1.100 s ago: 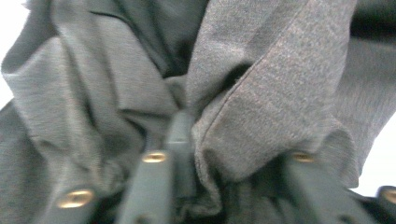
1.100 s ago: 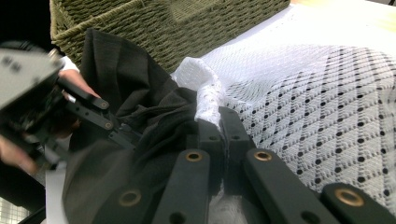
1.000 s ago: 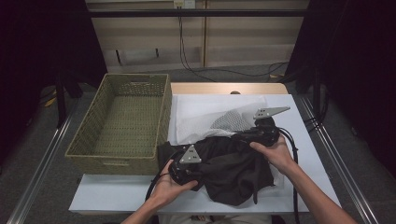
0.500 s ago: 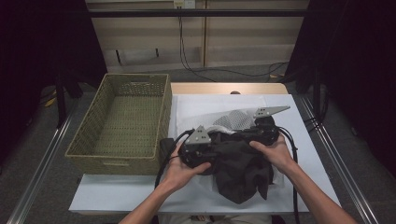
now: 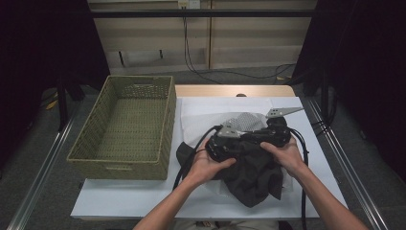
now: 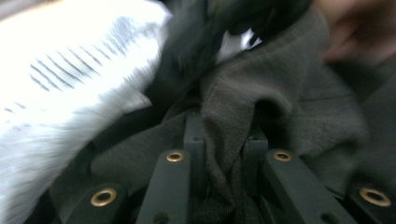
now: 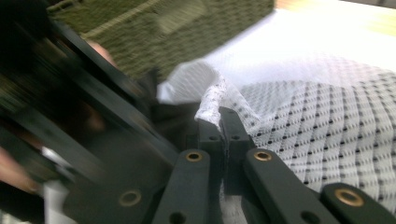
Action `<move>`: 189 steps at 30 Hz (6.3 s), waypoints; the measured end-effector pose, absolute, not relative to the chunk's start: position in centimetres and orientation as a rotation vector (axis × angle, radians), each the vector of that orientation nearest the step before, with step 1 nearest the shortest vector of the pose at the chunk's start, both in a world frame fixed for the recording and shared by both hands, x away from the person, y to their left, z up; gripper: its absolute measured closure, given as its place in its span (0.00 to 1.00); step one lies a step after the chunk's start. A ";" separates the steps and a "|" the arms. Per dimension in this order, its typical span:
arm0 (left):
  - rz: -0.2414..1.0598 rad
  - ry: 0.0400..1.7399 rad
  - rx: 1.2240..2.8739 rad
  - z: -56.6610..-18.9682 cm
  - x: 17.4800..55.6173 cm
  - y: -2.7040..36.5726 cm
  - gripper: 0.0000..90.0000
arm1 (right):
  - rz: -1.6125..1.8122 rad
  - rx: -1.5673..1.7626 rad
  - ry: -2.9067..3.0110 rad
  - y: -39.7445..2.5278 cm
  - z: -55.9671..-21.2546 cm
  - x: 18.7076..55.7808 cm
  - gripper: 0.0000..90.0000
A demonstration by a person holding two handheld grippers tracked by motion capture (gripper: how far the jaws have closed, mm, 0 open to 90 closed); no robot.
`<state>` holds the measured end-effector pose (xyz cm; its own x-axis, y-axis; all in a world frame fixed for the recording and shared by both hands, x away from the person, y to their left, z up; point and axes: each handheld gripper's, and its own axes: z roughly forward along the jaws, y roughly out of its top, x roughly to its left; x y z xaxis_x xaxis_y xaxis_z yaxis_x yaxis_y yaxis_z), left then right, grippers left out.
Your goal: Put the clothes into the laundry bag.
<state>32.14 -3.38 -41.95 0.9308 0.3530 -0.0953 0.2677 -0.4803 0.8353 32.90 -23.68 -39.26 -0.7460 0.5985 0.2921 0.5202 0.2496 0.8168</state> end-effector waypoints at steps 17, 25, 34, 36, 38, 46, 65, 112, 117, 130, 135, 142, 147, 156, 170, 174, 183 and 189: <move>0.246 0.673 2.098 -44.9 36.5 -2.2 0.88 | 1.488 1.014 2.467 -22.8 -38.9 32.0 1.00; 0.135 0.647 2.063 -45.1 35.6 -0.4 0.69 | 1.496 1.050 2.466 -23.5 -39.4 32.3 1.00; 0.161 0.560 2.085 -43.6 32.2 1.9 0.28 | 1.485 1.054 2.465 -23.5 -39.6 32.3 1.00; 0.158 0.551 2.078 -43.2 31.7 2.8 0.24 | 1.486 1.055 2.464 -23.6 -39.7 32.3 1.00; 0.161 0.542 2.102 -43.0 31.3 3.7 0.22 | 1.485 1.057 2.465 -23.6 -39.7 32.3 1.00; 0.165 0.535 2.202 -45.7 29.4 6.7 0.17 | 1.485 1.056 2.462 -23.5 -39.8 32.4 1.00; 0.051 0.528 2.081 -42.8 29.4 6.3 0.91 | 1.476 1.053 2.464 -23.3 -39.8 32.5 1.00; 0.092 0.541 2.061 -43.9 33.8 -3.3 0.90 | 1.539 0.988 2.459 -22.2 -38.2 31.5 1.00; 0.159 0.565 2.024 -42.4 34.9 -3.0 0.90 | 1.586 0.972 2.440 -22.5 -37.4 31.3 1.00; 0.185 0.632 2.053 -45.3 36.7 -3.1 0.89 | 1.526 1.053 2.472 -23.2 -39.2 32.2 1.00; 0.120 0.643 2.041 -45.9 36.7 -2.8 0.86 | 1.506 1.068 2.483 -23.2 -39.6 32.5 1.00; 0.087 0.593 2.081 -44.9 35.7 -2.4 0.67 | 1.485 1.080 2.493 -23.4 -40.3 32.9 1.00; 0.110 0.553 2.117 -43.7 34.4 -1.7 0.52 | 1.481 1.082 2.485 -23.6 -40.4 32.9 1.00; 0.124 0.529 2.111 -42.7 32.0 1.2 0.35 | 1.448 1.072 2.487 -23.4 -40.4 32.8 1.00; 0.153 0.468 2.247 -44.4 29.0 4.5 0.38 | 1.432 1.072 2.491 -23.4 -40.6 32.9 1.00; 0.101 0.499 2.230 -44.9 29.7 4.1 0.86 | 1.425 1.061 2.491 -23.3 -40.5 32.7 1.00; 0.005 0.471 2.140 -44.5 30.8 0.6 0.90 | 1.440 1.058 2.500 -23.1 -40.4 32.7 1.00; -0.060 0.407 2.149 -44.8 30.7 0.0 0.46 | 1.442 1.056 2.502 -23.2 -40.3 32.6 1.00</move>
